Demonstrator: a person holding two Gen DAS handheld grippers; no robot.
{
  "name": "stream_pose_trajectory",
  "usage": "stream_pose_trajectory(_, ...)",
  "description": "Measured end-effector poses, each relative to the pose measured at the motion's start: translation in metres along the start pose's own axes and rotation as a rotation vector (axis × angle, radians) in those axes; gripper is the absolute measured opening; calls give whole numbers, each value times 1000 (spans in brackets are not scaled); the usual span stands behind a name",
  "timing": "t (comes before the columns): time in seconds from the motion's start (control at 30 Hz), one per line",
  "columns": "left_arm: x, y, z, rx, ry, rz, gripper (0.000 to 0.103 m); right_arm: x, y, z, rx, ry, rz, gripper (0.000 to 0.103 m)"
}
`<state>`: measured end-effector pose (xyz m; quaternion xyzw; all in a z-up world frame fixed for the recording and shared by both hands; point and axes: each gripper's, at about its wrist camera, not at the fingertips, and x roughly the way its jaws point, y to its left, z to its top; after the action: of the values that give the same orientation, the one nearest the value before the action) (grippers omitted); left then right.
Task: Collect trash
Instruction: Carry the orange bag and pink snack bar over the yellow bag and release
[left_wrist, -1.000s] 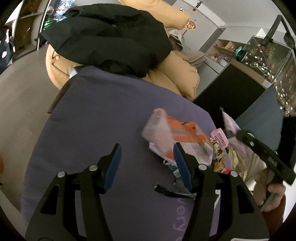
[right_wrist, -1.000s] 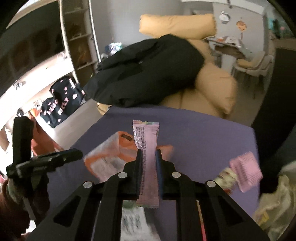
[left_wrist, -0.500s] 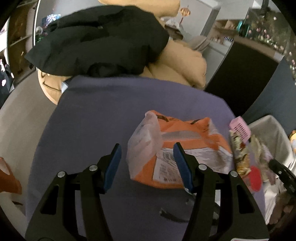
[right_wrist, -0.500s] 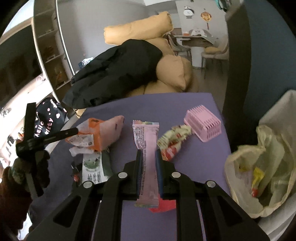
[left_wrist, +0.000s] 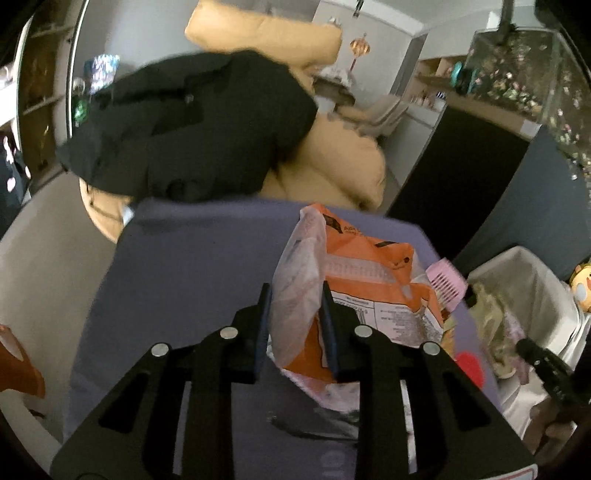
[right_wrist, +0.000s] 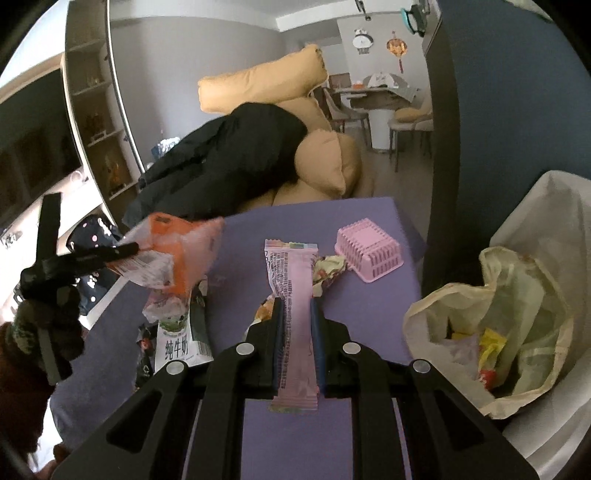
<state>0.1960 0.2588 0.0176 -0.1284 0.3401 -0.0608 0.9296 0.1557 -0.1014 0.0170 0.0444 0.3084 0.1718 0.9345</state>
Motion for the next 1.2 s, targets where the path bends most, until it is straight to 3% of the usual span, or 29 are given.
stream_pose_trajectory(0.23,-35,-61,7,131,-77,-19,24,-33,-11,8,-25,-75,-21,15)
stream_pose_trajectory(0.67,-53,-170,7,279,-108,-108,24,-102,-66,13,5,-208,-106,15)
stream_pose_trajectory(1.03,-18,-250,-4,385,-43,-201,24,-133,-109,4,46,-256,-184,15)
stream_pose_trajectory(1.2,13,-279,-4,423,-7,-191,24,-148,-132,4,59,-282,-257,15)
